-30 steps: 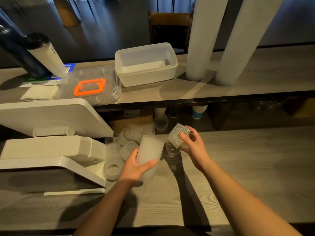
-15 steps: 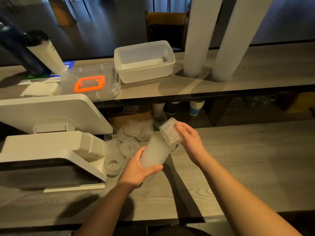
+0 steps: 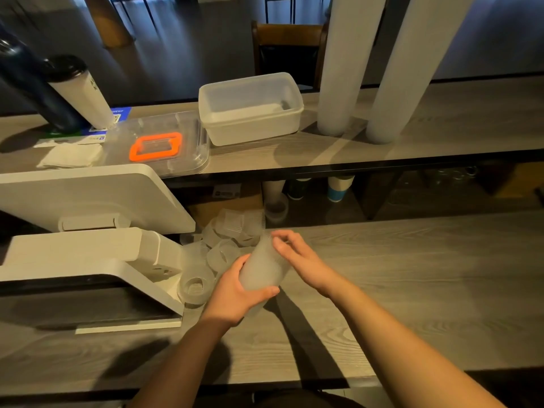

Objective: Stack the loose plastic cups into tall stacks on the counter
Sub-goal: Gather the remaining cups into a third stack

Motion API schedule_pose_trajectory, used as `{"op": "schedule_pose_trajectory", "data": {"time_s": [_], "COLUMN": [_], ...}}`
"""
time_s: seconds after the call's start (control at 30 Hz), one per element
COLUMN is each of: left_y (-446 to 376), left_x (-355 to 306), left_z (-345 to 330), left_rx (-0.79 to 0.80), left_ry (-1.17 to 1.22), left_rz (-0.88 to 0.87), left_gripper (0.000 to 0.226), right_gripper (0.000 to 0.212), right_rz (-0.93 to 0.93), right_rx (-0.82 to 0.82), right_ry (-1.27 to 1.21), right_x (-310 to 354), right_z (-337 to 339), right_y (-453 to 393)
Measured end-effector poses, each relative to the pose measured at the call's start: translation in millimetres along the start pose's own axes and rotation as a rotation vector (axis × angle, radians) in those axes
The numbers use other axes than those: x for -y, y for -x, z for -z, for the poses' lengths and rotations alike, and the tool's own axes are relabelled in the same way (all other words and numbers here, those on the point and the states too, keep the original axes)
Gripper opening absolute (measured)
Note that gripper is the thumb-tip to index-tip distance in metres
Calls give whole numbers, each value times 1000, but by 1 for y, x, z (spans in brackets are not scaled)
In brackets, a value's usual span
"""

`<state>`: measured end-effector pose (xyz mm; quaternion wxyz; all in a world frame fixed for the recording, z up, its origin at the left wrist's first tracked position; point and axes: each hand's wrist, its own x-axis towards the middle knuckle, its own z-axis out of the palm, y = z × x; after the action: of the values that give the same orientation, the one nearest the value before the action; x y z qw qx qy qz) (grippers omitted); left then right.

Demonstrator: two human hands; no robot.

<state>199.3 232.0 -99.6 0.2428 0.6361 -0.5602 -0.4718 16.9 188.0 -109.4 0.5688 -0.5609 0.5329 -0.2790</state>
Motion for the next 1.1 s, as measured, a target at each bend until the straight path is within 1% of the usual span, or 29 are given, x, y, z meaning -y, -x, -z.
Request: {"op": "schedule_pose_trajectory", "data": {"time_s": [0.07,0.1,0.17,0.23,0.27,0.37,0.43,0.53,0.57,0.63,0.67,0.77,0.83,0.93,1.0,1.1], "left_y": [-2,-4,-7,-11,-13,-19,-22,-26,-27,-25,-23,-19,-18,-18,-17,-15], "left_x": [7,10,14,14,13,12,11,14,14,15,15,16,15,15,15,15], "left_z": [2,2,4,4,4,5,7,9,10,11,11,12,14,15,15,14], "left_rx": [4,4,-10,-33,-43,-76,-88,-118,-122,-113,-115,-135,-132,-131,-135,-134], "left_ry": [-15,-12,-2,4,10,15,12,22,29,51,67,67,16,6,3,19], "left_rz": [34,52,81,94,101,124,141,157,168,195,205,187,175,185,187,187], "left_gripper": [76,78,81,79,78,71,69,69,70,72,72,81,87,96,104,103], "right_gripper": [62,62,65,58,53,50,58,84,92,106,111,120,112,89,80,71], "right_rz": [-52,-73,-112,-157,-179,-243,-268,-257,-242,-228,-233,-251,-246,-199,-202,-233], "right_rx": [83,68,-42,-160,-212,-314,-347,-321,-294,-215,-167,-34,-20,-123,-193,-276], "right_ry": [-103,-142,-194,-216,-208,-107,52,349,399,404,415,576,643,613,472,202], "right_x": [1,-1,-7,-19,-26,-53,-73,-86,-87,-91,-93,-100,-105,-110,-111,-109], "right_z": [5,8,13,20,23,33,37,41,41,37,35,29,27,26,25,28], "right_y": [-3,-6,-14,-25,-30,-47,-56,-65,-68,-74,-77,-88,-90,-87,-83,-75]}}
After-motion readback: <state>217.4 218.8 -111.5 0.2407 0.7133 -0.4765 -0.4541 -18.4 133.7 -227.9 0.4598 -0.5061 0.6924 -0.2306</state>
